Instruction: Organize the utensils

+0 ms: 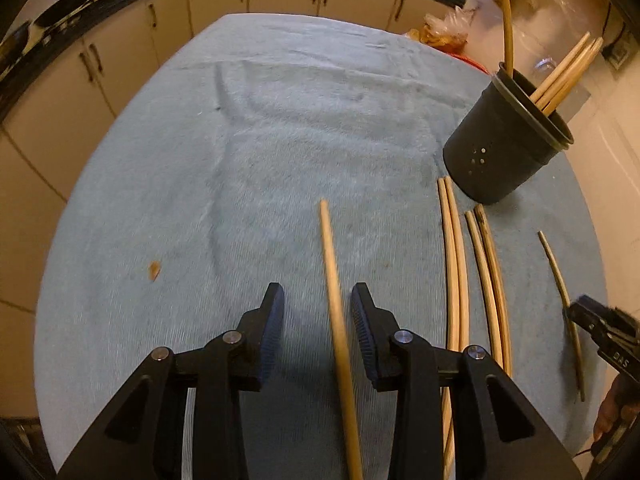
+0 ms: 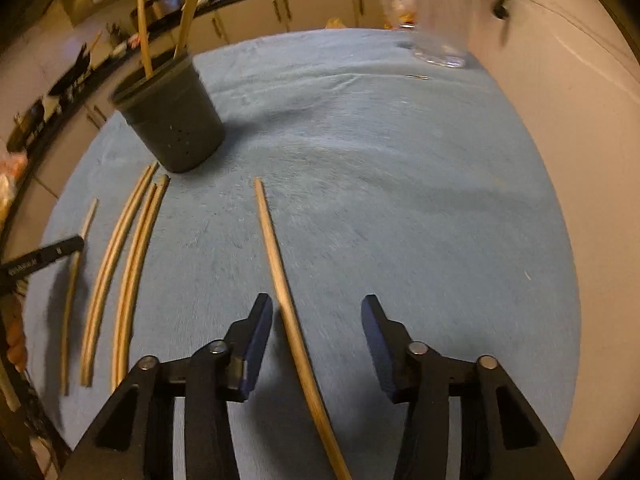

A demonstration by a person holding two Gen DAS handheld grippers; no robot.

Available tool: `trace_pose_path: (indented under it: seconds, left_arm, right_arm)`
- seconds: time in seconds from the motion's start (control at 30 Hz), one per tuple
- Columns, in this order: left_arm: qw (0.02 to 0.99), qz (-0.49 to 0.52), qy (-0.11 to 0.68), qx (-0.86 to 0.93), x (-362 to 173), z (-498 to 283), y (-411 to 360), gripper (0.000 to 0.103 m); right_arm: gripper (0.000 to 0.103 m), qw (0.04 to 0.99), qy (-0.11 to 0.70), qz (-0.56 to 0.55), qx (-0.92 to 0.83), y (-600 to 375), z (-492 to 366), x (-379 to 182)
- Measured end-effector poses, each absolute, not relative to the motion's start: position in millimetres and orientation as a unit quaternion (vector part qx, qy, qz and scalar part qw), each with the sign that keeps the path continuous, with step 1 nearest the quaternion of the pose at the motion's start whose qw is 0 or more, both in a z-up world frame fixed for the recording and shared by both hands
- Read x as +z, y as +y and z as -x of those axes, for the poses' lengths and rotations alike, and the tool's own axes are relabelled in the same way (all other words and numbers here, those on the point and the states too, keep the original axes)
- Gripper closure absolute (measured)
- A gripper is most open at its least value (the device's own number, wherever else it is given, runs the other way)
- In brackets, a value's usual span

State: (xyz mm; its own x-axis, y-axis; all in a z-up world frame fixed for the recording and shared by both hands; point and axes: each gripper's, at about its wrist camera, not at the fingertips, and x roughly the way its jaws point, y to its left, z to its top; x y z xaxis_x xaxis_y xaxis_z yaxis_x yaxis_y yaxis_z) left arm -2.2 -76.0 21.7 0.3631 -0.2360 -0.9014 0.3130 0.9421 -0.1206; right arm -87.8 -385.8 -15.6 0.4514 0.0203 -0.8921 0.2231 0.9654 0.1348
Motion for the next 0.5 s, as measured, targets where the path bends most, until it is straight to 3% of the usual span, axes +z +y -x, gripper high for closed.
trace_pose_path:
  seconds: [0.17, 0.5]
  left_arm:
    - [0.824, -0.054, 0.537, -0.17, 20, -13, -84, 0.071]
    - [0.827, -0.083, 0.528, -0.175, 19, -26, -99, 0.071]
  right_arm:
    - [0.069, 0.841, 0.532, -0.073, -0.063, -371, 57, -16]
    - [0.073, 0.82, 0.568, -0.022, -0.066, -354, 2, -15]
